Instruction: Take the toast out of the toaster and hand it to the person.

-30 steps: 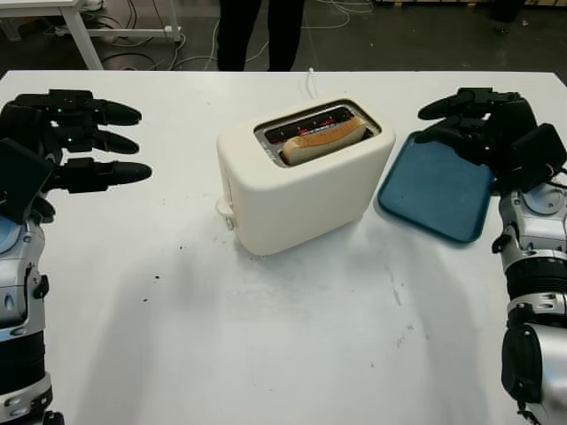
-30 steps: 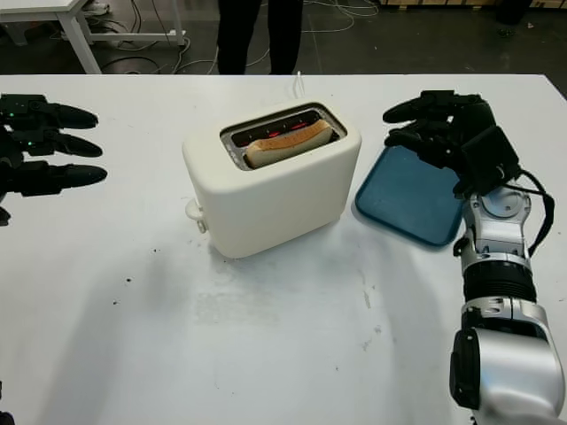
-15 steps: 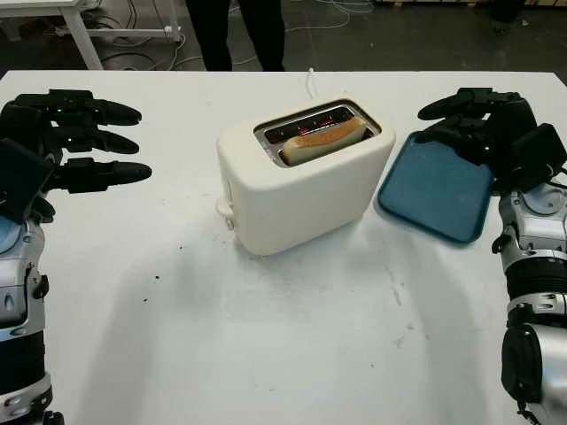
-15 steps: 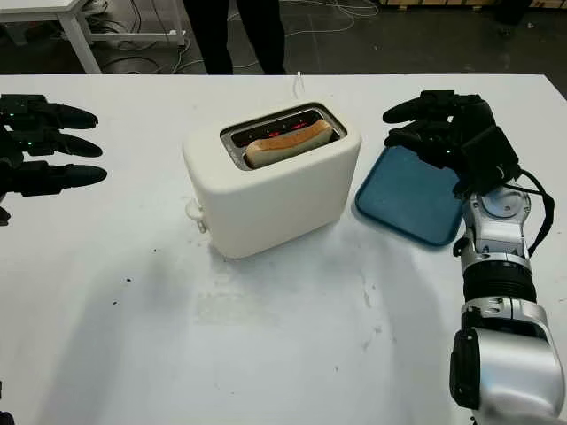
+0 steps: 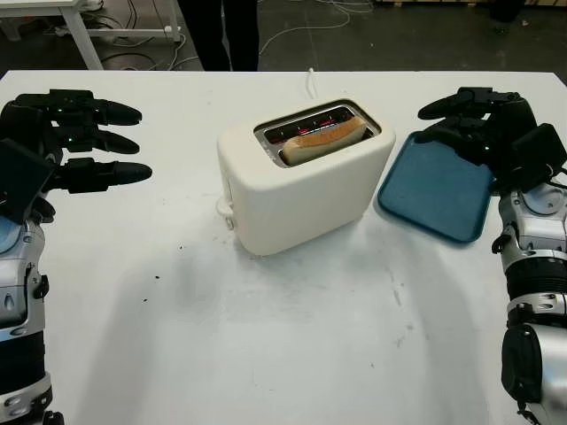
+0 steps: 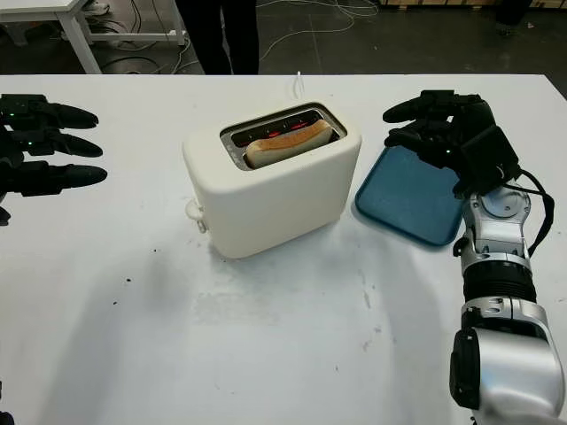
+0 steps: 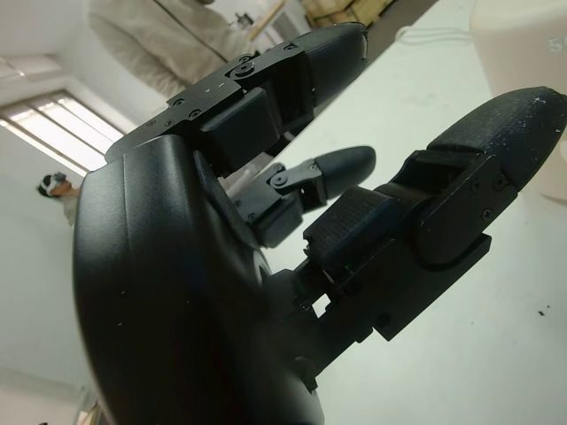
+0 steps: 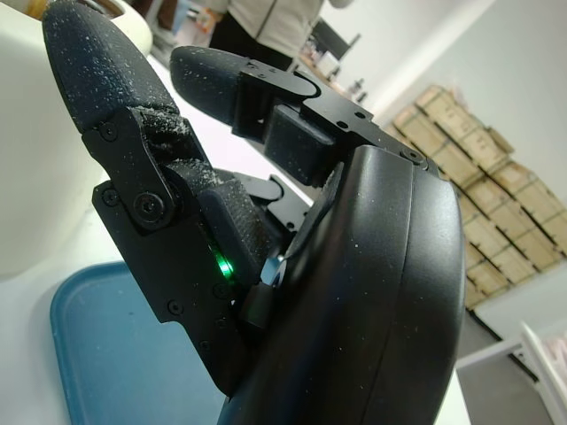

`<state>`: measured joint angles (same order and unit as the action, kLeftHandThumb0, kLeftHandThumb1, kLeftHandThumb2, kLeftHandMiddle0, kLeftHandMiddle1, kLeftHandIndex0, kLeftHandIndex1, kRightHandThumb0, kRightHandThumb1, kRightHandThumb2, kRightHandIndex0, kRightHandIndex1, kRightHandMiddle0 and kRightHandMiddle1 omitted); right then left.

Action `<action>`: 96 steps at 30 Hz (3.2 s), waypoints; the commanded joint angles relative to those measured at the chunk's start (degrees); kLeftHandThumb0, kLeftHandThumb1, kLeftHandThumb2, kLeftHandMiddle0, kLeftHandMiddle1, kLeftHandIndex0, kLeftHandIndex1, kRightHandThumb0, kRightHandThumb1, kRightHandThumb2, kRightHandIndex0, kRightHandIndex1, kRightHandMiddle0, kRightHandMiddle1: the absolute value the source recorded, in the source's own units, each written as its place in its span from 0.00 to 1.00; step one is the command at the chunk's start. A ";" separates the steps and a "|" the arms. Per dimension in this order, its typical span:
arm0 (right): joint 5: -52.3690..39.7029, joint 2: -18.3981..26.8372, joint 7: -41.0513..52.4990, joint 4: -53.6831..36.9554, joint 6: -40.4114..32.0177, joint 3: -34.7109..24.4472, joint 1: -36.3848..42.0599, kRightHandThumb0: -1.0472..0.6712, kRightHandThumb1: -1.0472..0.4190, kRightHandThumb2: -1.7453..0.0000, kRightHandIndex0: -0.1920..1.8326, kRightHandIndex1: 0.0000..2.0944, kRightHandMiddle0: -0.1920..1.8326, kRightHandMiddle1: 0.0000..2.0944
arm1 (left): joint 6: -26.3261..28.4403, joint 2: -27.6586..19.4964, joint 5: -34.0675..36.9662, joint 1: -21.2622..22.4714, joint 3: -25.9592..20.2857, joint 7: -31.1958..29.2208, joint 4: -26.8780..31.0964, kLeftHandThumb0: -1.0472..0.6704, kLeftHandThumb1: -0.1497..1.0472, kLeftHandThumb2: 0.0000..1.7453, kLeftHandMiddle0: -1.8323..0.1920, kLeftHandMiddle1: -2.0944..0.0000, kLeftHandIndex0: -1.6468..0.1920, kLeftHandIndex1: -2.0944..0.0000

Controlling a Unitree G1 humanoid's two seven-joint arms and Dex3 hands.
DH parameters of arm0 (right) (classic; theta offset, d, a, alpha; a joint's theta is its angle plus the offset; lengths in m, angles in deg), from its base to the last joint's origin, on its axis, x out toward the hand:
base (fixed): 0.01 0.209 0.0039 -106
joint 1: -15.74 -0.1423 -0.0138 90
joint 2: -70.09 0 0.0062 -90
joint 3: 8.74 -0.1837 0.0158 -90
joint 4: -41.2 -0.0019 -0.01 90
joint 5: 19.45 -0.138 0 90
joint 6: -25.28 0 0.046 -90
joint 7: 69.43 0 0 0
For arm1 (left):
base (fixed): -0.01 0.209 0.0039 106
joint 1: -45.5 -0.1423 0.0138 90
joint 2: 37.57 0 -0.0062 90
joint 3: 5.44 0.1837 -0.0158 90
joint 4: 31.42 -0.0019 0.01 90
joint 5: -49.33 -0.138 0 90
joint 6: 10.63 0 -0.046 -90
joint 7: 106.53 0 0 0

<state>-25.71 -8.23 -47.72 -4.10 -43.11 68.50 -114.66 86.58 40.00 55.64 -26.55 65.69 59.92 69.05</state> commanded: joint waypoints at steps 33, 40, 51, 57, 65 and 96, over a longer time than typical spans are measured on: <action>-0.11 0.13 -0.31 -0.77 0.21 0.07 -0.28 0.00 0.17 1.00 0.60 0.38 0.63 0.25 | 0.61 -0.54 -0.25 -0.38 -0.12 0.25 0.28 0.01 0.43 0.00 0.33 0.77 0.27 0.85; -0.33 0.21 0.20 -0.31 0.48 0.03 -0.52 0.00 0.17 1.00 0.60 0.38 0.63 0.25 | -0.02 -0.40 0.35 -0.27 -0.31 -0.10 -0.08 0.01 0.43 0.00 0.33 0.76 0.27 0.85; -0.39 0.01 -0.05 -0.88 0.07 -0.03 -0.29 0.00 0.17 1.00 0.61 0.37 0.64 0.25 | 1.07 -0.35 0.42 -0.41 -0.37 0.17 0.56 0.01 0.42 0.00 0.33 0.76 0.27 0.85; -0.63 0.01 0.18 -0.94 -0.35 -0.08 -0.30 0.00 0.18 1.00 0.61 0.37 0.64 0.25 | 0.33 -0.38 0.02 -0.39 -0.29 0.22 0.27 0.01 0.43 0.00 0.33 0.76 0.27 0.84; -0.64 -0.01 0.26 -1.00 -0.02 -0.09 -0.28 0.00 0.17 1.00 0.61 0.37 0.64 0.24 | 0.57 -0.24 0.46 -0.29 -0.40 0.11 0.32 0.02 0.42 0.00 0.33 0.76 0.27 0.84; -0.41 0.17 0.16 -1.02 -0.25 -0.01 -0.27 0.00 0.17 1.00 0.62 0.36 0.65 0.23 | 0.15 -0.42 -0.03 -0.46 -0.35 0.20 0.45 0.01 0.42 0.00 0.33 0.75 0.27 0.84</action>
<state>-25.75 -8.23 -47.47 -4.12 -43.11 68.47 -114.66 87.09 40.00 55.79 -26.56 65.57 59.92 69.15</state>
